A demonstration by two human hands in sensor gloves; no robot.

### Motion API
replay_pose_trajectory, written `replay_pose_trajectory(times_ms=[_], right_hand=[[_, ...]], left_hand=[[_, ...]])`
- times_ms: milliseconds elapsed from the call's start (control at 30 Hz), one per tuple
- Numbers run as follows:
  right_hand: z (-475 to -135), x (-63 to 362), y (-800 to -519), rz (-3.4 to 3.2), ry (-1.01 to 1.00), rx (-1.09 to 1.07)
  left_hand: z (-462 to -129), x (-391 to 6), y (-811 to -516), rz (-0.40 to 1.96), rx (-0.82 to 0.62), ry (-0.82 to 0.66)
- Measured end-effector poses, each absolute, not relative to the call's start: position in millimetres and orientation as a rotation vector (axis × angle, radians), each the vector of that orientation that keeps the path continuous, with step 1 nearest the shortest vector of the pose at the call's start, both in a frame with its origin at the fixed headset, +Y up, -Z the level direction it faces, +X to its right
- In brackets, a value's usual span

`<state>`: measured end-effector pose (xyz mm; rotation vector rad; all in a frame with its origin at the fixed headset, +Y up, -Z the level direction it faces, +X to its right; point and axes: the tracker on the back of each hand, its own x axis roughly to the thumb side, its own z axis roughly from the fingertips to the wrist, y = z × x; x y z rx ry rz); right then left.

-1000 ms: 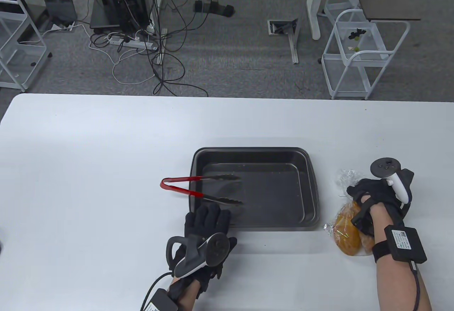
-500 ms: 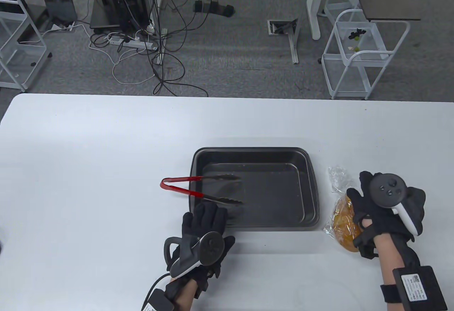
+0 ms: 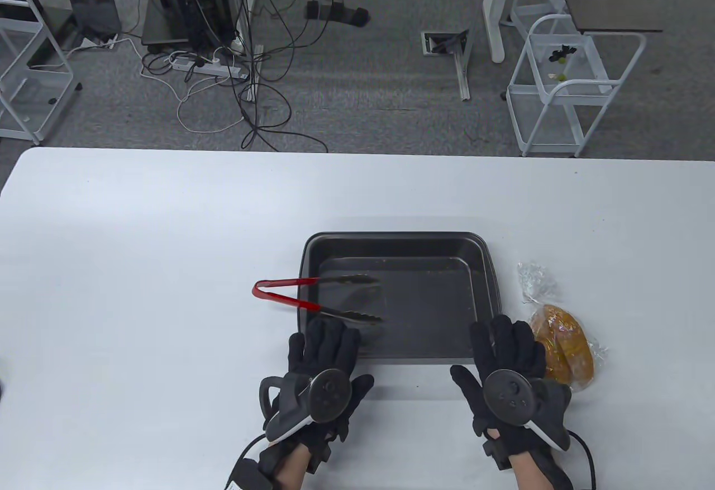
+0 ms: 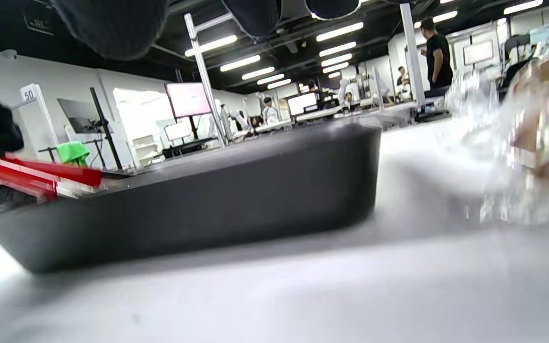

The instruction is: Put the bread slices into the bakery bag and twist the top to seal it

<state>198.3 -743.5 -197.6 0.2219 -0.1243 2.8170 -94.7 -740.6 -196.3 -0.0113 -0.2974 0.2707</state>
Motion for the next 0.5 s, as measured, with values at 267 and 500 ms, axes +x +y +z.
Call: replay_pose_trajectory(times_ms=[267,500], right_hand=[[-204,189,-773,2.883,0.29,0.232],[-206,195,-766,2.806,0.286,0.228]], left_hand=[[-200,-92,-746,0.248,-0.029,-0.296],[-202,-89,-745,0.236,-0.054,-0.308]])
